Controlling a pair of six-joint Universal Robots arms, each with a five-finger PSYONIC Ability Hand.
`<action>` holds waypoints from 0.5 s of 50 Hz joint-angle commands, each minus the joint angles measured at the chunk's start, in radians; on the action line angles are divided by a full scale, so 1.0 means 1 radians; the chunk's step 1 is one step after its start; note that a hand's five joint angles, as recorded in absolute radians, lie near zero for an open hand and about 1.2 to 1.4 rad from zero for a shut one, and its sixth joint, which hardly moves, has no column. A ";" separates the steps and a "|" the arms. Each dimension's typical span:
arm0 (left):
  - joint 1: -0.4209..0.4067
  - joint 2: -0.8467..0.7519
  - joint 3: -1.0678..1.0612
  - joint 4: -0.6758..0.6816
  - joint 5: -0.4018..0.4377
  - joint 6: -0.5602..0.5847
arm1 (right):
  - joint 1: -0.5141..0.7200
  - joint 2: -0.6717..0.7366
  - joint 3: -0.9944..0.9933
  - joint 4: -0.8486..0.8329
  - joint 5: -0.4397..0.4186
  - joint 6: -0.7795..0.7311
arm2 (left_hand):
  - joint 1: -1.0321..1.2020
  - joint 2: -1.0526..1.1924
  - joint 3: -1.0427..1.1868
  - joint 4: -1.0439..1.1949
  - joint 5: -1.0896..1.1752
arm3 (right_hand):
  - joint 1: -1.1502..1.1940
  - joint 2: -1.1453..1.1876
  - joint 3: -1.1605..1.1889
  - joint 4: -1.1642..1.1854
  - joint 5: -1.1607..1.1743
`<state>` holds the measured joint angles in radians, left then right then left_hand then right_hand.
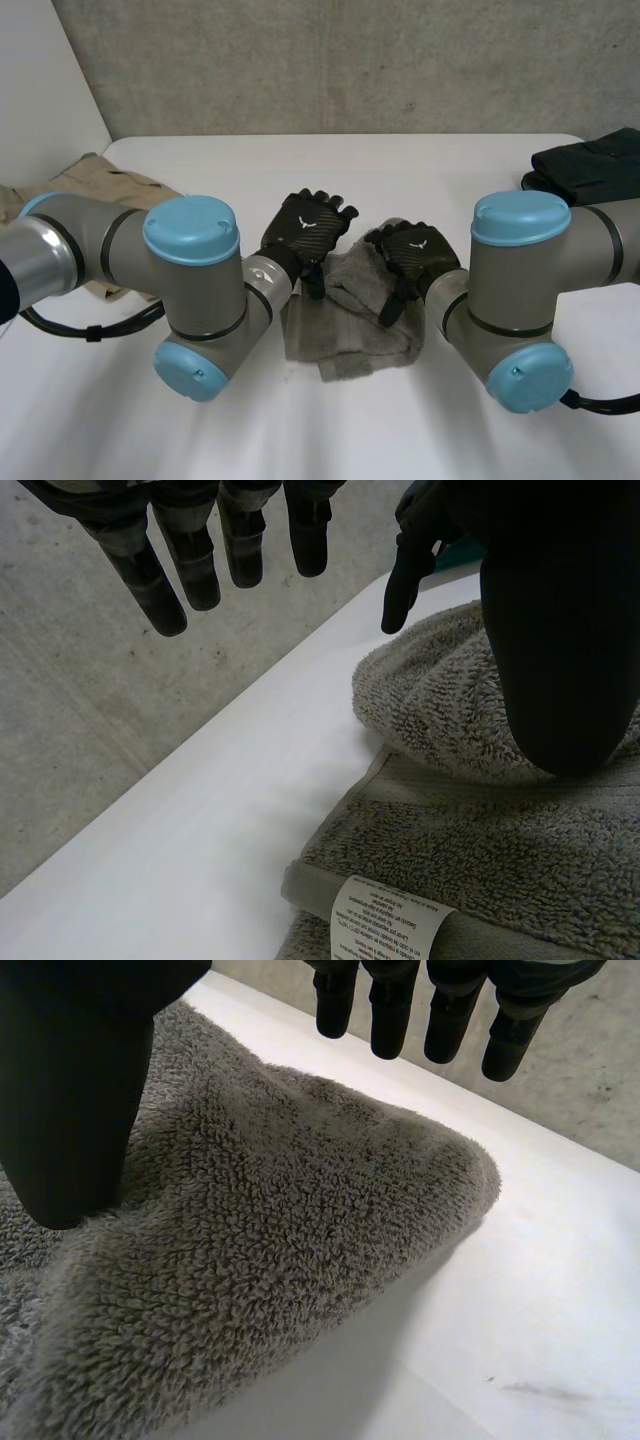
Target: Fold the laundry.
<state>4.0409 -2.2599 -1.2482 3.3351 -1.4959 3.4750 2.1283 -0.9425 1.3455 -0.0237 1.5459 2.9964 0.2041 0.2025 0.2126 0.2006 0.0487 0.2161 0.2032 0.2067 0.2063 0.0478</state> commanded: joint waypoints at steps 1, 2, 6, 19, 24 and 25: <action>0.012 0.054 0.015 -0.049 0.017 -0.014 | -0.088 -0.117 -0.011 0.011 -0.027 0.053 | -0.030 -0.028 -0.038 -0.026 -0.049 | -0.042 -0.029 -0.032 -0.032 -0.048; 0.009 0.048 0.029 -0.058 0.023 -0.014 | -0.094 -0.114 -0.022 0.017 -0.032 0.053 | -0.030 -0.028 -0.038 -0.026 -0.049 | -0.042 -0.029 -0.032 -0.032 -0.048; 0.006 0.027 0.073 -0.097 0.034 -0.019 | -0.110 -0.113 -0.035 0.076 -0.030 0.053 | 0.103 0.104 0.094 0.106 0.083 | -0.042 -0.029 -0.032 -0.032 -0.048; -0.002 -0.092 0.253 -0.304 0.088 -0.050 | -0.145 -0.127 0.014 0.099 -0.041 0.059 | 0.438 0.439 0.429 0.441 0.419 | -0.042 -0.029 -0.032 -0.032 -0.048; -0.005 -0.144 0.296 -0.356 0.095 -0.060 | -0.160 -0.137 0.047 0.077 -0.053 0.053 | 0.435 0.437 0.427 0.439 0.416 | -0.042 -0.029 -0.032 -0.032 -0.048; -0.008 -0.157 0.309 -0.356 0.091 -0.059 | -0.165 -0.139 0.056 0.070 -0.059 0.053 | 0.418 0.419 0.409 0.421 0.398 | -0.042 -0.029 -0.032 -0.032 -0.048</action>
<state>4.0383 -2.3600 -0.9883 3.0239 -1.4069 3.4248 1.9796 -1.0716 1.3654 0.0750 1.5022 3.0538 0.5610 0.5546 0.5531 0.5579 0.3799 0.2161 0.2029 0.2053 0.2062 0.0479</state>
